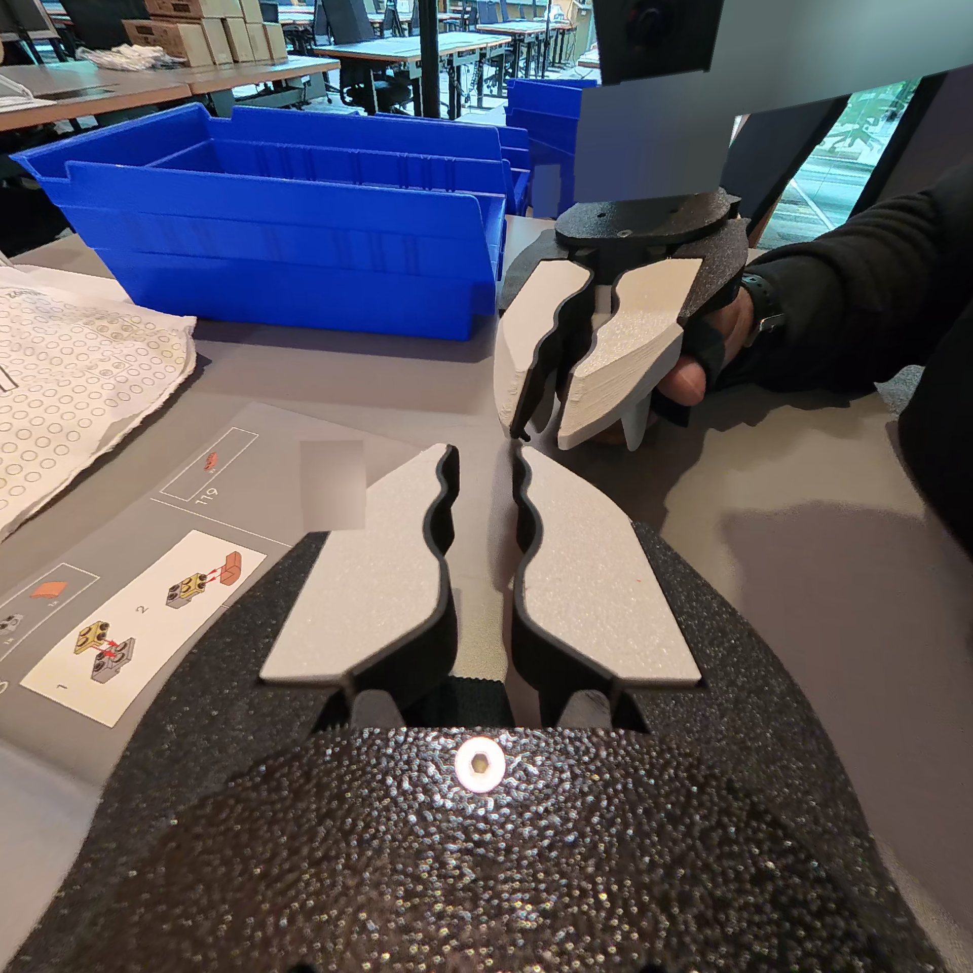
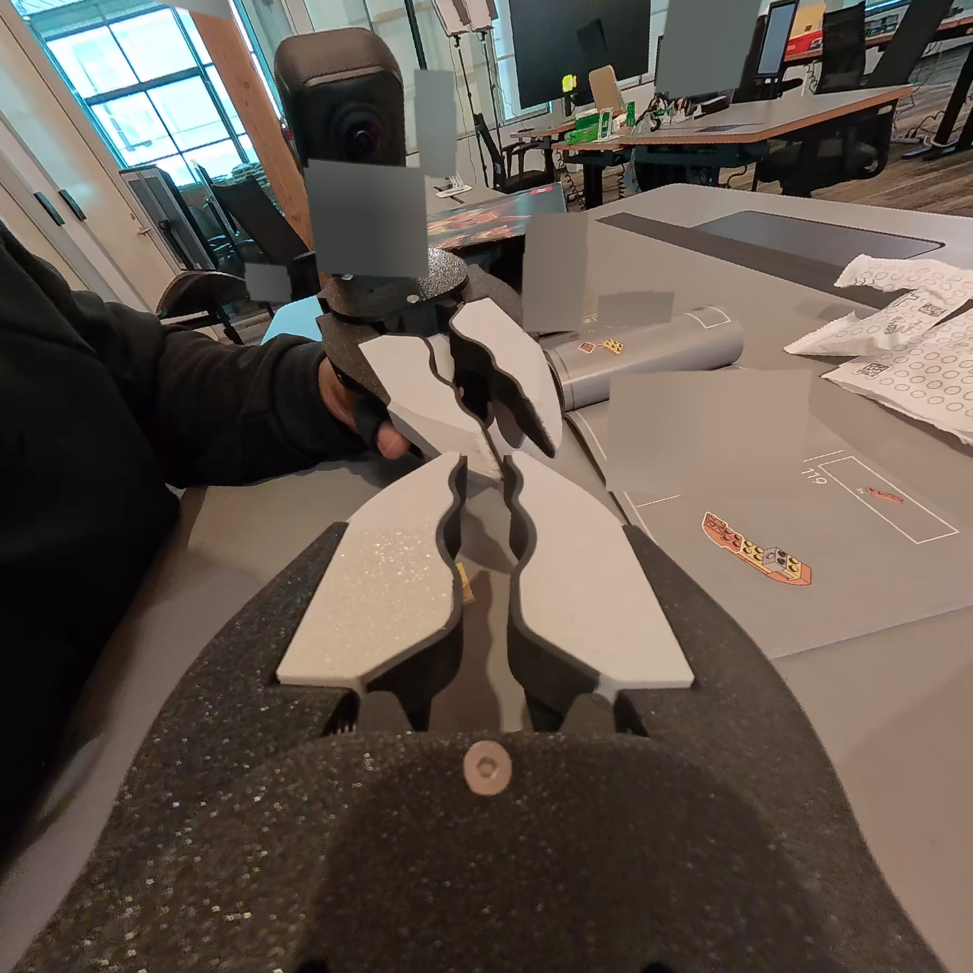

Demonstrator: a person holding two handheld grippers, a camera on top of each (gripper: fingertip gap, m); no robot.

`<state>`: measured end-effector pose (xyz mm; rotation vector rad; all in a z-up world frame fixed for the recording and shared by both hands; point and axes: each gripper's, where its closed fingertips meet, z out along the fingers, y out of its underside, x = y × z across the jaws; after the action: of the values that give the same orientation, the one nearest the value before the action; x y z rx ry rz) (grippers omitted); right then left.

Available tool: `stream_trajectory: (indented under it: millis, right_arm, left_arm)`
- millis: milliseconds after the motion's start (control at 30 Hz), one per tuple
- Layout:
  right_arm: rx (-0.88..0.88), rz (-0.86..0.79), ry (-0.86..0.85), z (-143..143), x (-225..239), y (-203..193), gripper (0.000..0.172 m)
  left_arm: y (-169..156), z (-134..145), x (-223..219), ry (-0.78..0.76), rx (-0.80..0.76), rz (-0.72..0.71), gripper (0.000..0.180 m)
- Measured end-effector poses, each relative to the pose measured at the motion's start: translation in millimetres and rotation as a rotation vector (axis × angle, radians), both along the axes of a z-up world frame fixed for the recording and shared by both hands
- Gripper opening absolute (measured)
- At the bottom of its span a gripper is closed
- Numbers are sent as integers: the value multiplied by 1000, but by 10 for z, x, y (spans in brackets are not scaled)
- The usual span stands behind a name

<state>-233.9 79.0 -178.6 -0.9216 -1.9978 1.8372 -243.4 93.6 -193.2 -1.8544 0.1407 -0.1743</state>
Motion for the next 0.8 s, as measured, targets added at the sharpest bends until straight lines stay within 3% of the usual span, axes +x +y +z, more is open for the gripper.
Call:
stream_trajectory:
  millis: [267,533,800]
  right_arm:
    - [26,-11,22,9,16,-35,12]
    - [25,-85,138,360,42,106,12]
    - [66,-81,178,214,-1,119,11]
  left_arm:
    - [-9,24,-27,-26,12,6,19]
    - [-6,21,-36,-6,13,21,18]
    - [-76,280,-18,13,211,40,6]
